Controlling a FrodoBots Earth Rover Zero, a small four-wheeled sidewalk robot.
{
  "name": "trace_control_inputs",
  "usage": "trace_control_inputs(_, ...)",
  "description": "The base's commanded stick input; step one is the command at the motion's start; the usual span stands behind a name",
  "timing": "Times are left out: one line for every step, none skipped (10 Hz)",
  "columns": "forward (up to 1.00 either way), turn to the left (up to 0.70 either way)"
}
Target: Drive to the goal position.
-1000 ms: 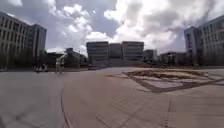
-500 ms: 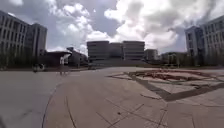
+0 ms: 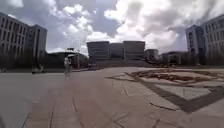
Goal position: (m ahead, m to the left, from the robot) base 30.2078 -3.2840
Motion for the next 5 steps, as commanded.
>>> trace_control_inputs(1.00,0.00)
trace_control_inputs(1.00,0.00)
trace_control_inputs(1.00,0.00)
trace_control_inputs(1.00,0.00)
trace_control_inputs(1.00,0.00)
